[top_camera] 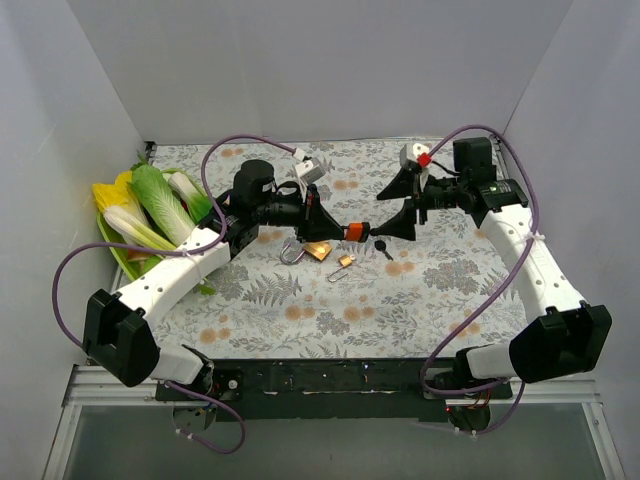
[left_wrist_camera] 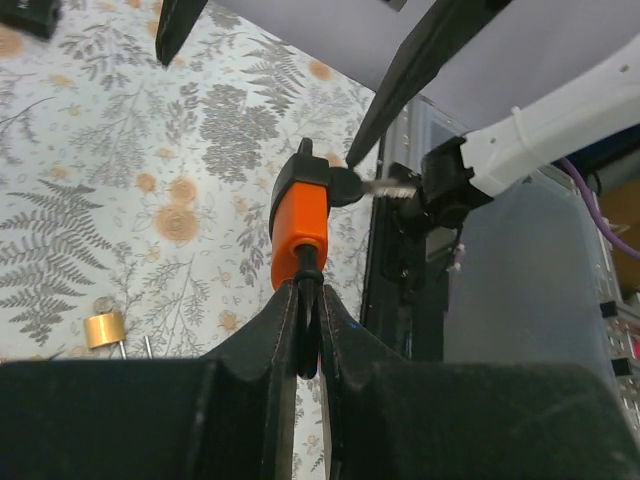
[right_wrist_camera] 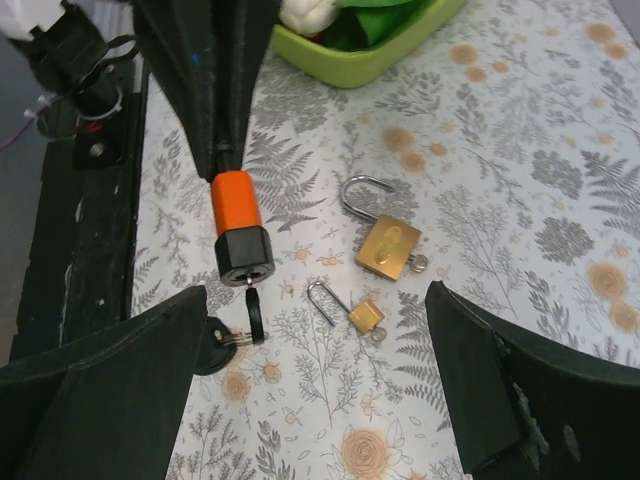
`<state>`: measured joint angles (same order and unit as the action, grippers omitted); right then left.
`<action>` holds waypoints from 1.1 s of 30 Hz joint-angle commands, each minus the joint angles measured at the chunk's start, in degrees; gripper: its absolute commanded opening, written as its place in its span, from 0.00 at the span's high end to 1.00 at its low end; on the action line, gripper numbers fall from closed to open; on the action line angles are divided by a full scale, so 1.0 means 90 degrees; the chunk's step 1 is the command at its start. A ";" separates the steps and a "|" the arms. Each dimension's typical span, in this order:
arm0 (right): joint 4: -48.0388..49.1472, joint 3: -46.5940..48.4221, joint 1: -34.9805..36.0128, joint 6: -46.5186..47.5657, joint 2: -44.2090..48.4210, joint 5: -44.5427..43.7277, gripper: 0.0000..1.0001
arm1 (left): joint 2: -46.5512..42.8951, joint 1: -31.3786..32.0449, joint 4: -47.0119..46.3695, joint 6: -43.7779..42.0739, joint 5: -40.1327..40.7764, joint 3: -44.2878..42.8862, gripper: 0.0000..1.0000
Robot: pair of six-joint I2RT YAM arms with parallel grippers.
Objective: Lock with the key
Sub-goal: Lock the lock.
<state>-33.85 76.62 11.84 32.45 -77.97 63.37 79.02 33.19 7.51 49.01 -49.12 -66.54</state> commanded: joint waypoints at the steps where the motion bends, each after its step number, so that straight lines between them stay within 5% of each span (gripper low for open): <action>1: -0.1123 0.0120 0.0500 0.1804 0.0255 0.0039 0.03 | -0.0275 -0.0026 -0.0228 -0.0163 -0.1113 -0.0389 1.00; 7: -0.1025 -0.0095 0.1087 0.1990 0.0412 -0.0323 0.09 | -0.0235 -0.0016 -0.0395 -0.0007 -0.1222 -0.0419 1.00; 12: -0.0888 -0.0125 0.1302 0.1766 0.0314 -0.0333 0.25 | -0.0274 -0.0016 -0.0522 0.0052 -0.1183 -0.0370 1.00; 18: -0.0605 -0.0095 0.1410 0.1221 0.0227 -0.0567 0.60 | -0.0392 -0.0006 -0.0619 0.0052 -0.0988 -0.0234 1.00; 19: -0.0643 -0.0028 0.1419 0.1190 0.0217 -0.0538 0.81 | -0.0411 -0.0006 -0.0619 0.0042 -0.0958 -0.0224 1.00; 21: -0.0644 0.0022 0.1419 0.1083 0.0178 -0.0489 0.99 | -0.0450 -0.0016 -0.0503 -0.0045 -0.0842 -0.0233 0.99; 23: -0.0644 0.0070 0.1419 0.0955 0.0168 -0.0440 0.99 | -0.0450 -0.0026 0.0166 -0.0522 -0.0724 -0.0350 0.73; 25: -0.0615 0.0110 0.1410 0.0810 0.0187 -0.0391 0.99 | -0.0421 -0.0026 0.0745 -0.1329 -0.0510 -0.0574 0.64; 29: -0.0556 0.0110 0.1410 0.0731 0.0275 -0.0362 0.99 | -0.0372 -0.0026 0.2044 -0.2096 -0.0324 -0.0858 0.60; 33: -0.0575 0.0110 0.1419 0.0731 0.0285 -0.0236 0.99 | -0.0402 -0.0026 0.2106 -0.2068 -0.0352 -0.0868 0.61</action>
<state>-40.56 75.85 24.40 40.25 -76.55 58.19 78.00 33.12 20.86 34.63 -53.12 -72.60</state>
